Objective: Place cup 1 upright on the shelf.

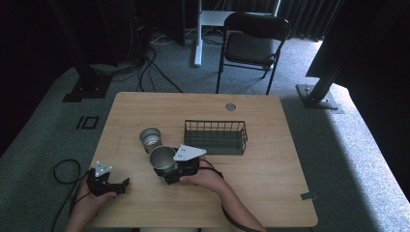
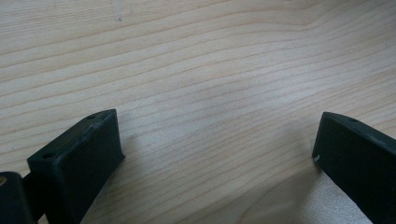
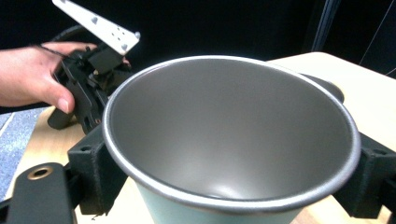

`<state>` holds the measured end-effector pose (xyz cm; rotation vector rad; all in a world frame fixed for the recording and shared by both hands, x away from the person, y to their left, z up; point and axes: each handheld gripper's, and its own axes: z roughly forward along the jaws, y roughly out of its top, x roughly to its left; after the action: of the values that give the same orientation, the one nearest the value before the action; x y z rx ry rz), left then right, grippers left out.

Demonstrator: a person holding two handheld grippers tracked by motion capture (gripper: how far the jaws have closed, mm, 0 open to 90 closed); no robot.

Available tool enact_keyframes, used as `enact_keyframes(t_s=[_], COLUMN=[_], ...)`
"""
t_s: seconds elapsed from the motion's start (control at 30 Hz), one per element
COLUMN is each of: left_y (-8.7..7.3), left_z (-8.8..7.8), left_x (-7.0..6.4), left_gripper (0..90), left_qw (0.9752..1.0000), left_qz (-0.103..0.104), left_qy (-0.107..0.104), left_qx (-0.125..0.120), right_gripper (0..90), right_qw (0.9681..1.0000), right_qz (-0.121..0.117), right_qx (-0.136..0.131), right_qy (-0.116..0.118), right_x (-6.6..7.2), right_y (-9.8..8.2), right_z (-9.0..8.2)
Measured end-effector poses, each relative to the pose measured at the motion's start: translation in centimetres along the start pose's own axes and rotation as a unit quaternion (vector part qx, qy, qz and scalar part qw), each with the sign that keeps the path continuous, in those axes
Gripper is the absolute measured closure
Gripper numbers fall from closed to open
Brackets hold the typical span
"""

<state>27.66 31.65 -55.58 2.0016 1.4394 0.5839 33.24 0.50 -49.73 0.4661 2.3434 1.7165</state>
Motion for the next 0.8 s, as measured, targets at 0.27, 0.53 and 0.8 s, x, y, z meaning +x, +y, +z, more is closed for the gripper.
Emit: enact_keyframes(t_s=[0.27, 0.53, 0.8], left_y=[0.0, 0.0, 0.0], left_z=[0.0, 0.0, 0.0], left_x=[0.0, 0.0, 0.0], left_gripper=[1.9, 1.9, 1.9], left_qw=[1.0, 1.0, 1.0], left_qz=[0.0, 0.0, 0.0], left_qy=[0.0, 0.0, -0.001], left_qx=[0.001, 0.001, 0.002], right_gripper=[12.5, 12.5, 12.5], right_qw=[0.9997, 0.9982, 0.9956], right_qz=[-0.002, -0.001, -0.007], right_qx=[-0.02, -0.039, -0.062], right_qy=[-0.017, -0.046, -0.07], right_x=[-0.4, -1.3, -2.1], right_y=[2.2, 4.2, 6.7], right_z=[-0.9, -1.9, -3.4])
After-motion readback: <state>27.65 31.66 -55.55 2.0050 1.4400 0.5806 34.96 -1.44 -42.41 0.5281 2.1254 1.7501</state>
